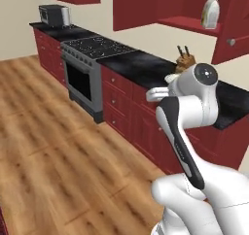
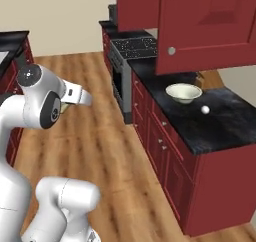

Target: Pick the egg and butter from the fridge and place them by the bowl for mixing.

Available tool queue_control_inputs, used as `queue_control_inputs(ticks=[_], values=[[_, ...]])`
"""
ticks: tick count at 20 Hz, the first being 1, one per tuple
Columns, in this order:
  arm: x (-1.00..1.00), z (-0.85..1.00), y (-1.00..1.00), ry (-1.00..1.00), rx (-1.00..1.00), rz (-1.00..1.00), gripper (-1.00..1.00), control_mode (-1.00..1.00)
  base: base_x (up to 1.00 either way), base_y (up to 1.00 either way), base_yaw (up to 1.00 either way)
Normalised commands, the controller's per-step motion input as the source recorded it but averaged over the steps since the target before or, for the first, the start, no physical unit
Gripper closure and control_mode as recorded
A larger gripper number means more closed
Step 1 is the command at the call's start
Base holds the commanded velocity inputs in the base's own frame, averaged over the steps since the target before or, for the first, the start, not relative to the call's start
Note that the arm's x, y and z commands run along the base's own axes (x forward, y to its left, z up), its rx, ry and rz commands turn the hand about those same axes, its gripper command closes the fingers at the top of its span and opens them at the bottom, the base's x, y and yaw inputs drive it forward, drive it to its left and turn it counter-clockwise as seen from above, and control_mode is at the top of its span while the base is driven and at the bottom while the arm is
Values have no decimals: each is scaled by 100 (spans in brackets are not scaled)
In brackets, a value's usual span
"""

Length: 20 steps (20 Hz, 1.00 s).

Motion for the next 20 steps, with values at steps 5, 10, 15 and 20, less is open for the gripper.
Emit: queue_control_inputs(ticks=[5,10,15,20], values=[[0,0,0,0,0,0,100,100,88,-12,1],[0,0,0,0,0,0,100,100,73,-2,-8],[0,0,0,0,0,0,100,100,55,4,-37],[0,0,0,0,0,0,100,100,41,11,-57]])
